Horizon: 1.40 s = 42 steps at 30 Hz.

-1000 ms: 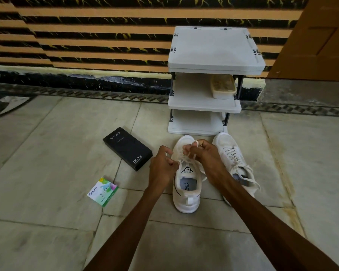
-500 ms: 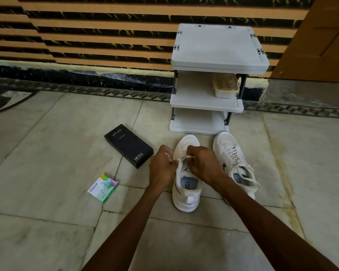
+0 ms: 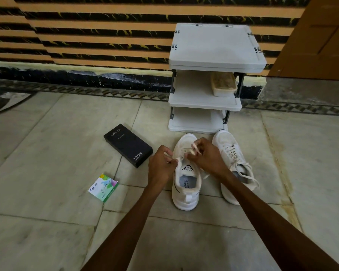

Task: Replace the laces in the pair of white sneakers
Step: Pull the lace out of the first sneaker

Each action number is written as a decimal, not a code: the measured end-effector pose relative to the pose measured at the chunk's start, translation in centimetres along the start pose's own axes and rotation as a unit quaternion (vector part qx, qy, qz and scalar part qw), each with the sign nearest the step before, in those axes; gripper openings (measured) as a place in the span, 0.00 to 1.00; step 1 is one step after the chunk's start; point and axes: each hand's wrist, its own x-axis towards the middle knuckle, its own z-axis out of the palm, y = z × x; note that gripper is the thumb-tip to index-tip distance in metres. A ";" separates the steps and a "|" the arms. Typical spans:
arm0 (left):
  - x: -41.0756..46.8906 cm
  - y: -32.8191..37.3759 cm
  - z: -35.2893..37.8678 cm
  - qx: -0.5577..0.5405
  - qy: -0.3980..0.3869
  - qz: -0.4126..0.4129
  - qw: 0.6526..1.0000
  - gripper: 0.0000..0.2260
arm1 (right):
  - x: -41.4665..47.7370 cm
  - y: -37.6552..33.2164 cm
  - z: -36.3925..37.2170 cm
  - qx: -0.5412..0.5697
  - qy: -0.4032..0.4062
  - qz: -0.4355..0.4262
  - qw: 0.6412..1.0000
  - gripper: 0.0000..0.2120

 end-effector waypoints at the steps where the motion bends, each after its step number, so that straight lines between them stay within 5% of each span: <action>1: 0.0 0.0 0.1 0.000 -0.002 0.002 1.000 0.12 | 0.1 0.3 0.2 -0.109 -0.028 -0.058 0.992 0.13; 3: -0.1 0.1 0.2 0.005 -0.001 0.004 1.000 0.11 | 0.0 0.5 0.5 -0.214 -0.073 -0.133 0.965 0.13; 6: -0.1 0.0 0.3 -0.003 0.005 0.001 1.000 0.10 | -0.2 0.9 0.8 -0.221 -0.061 -0.166 0.959 0.09; 13: -0.2 0.1 0.4 0.006 0.002 0.005 1.000 0.09 | -0.6 -0.1 1.3 -0.189 -0.043 -0.133 0.972 0.04; 15: -0.2 0.2 0.4 0.006 0.005 0.011 1.000 0.08 | -0.8 -1.1 1.2 -0.073 0.027 -0.122 0.989 0.06; 17: -0.1 0.2 0.3 0.025 0.005 0.021 0.999 0.07 | -0.4 -2.1 0.9 0.142 0.121 -0.015 0.982 0.07; 20: -0.1 0.4 0.3 0.048 0.003 0.038 0.998 0.07 | 0.5 -2.8 -0.1 0.445 0.146 0.171 0.867 0.06; 22: -0.1 0.4 0.4 0.050 0.001 0.038 0.998 0.08 | 0.5 -2.7 -0.5 0.563 0.100 0.190 0.798 0.09; 24: -0.2 0.4 0.4 0.049 0.003 0.034 0.998 0.08 | 0.2 -2.1 -0.4 0.596 0.069 0.194 0.776 0.12; 26: -0.3 0.5 0.4 0.046 0.004 0.033 0.998 0.08 | 0.0 -1.6 -0.3 0.482 0.058 0.196 0.852 0.13; 28: -0.5 0.7 0.5 0.043 0.006 0.035 0.998 0.08 | 0.3 -1.2 -0.2 0.205 0.053 0.106 0.972 0.10; 29: -0.6 0.7 0.5 0.041 0.009 0.037 0.998 0.08 | 0.5 -1.2 -0.1 0.051 0.038 0.031 0.997 0.05; 31: -0.9 1.0 0.7 0.037 0.017 0.038 0.998 0.07 | 0.6 -1.3 0.5 -0.168 -0.020 -0.075 0.983 0.02; 33: -1.1 1.0 0.7 0.035 0.026 0.034 0.998 0.07 | 0.4 -1.1 1.1 -0.259 -0.067 -0.096 0.959 0.05; 42: -1.2 1.3 0.6 0.035 0.030 0.027 0.999 0.09 | 0.1 -0.5 0.7 -0.369 -0.048 -0.176 0.911 0.05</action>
